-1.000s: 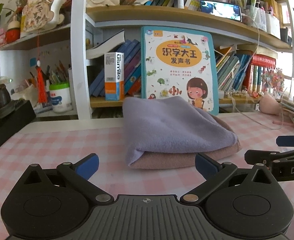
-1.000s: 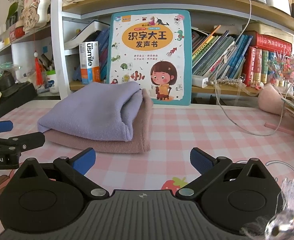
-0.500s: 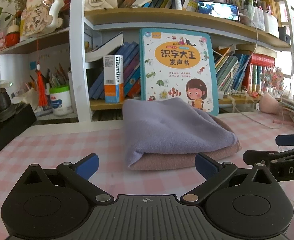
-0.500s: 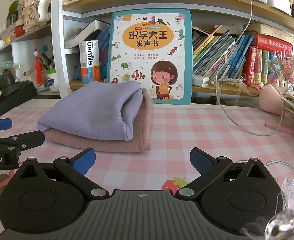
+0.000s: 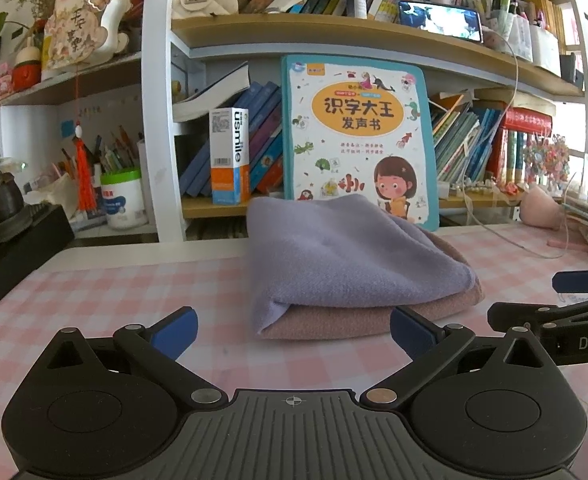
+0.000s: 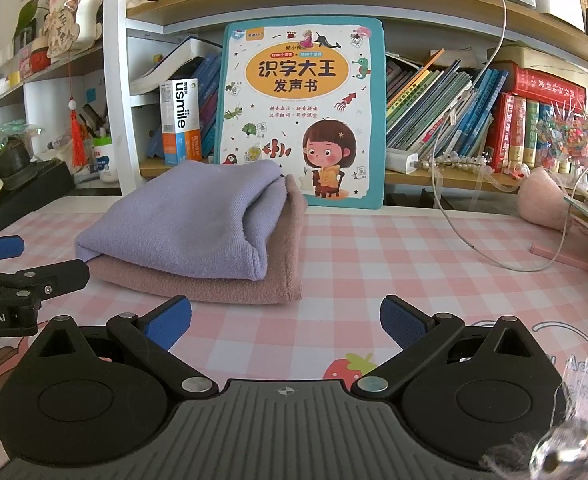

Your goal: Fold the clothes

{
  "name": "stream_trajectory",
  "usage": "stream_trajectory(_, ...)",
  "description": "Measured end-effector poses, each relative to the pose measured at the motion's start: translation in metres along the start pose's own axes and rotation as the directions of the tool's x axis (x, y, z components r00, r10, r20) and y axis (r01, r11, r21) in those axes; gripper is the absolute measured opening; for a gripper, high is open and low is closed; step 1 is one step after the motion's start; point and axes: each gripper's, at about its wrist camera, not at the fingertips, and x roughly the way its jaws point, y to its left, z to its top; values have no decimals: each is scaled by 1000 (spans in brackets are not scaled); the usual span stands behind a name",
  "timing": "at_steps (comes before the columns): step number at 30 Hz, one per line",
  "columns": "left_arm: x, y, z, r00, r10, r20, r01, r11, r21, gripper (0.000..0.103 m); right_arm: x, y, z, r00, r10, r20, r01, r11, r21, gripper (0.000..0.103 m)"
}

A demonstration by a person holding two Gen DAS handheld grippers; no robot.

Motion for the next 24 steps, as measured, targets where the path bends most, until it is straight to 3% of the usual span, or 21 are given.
stream_trajectory(24, 0, 2, 0, 1000, -19, -2, 19, 1000, -8, 103, 1, 0, 0, 1000, 2, -6, -2, 1000, -4, 102)
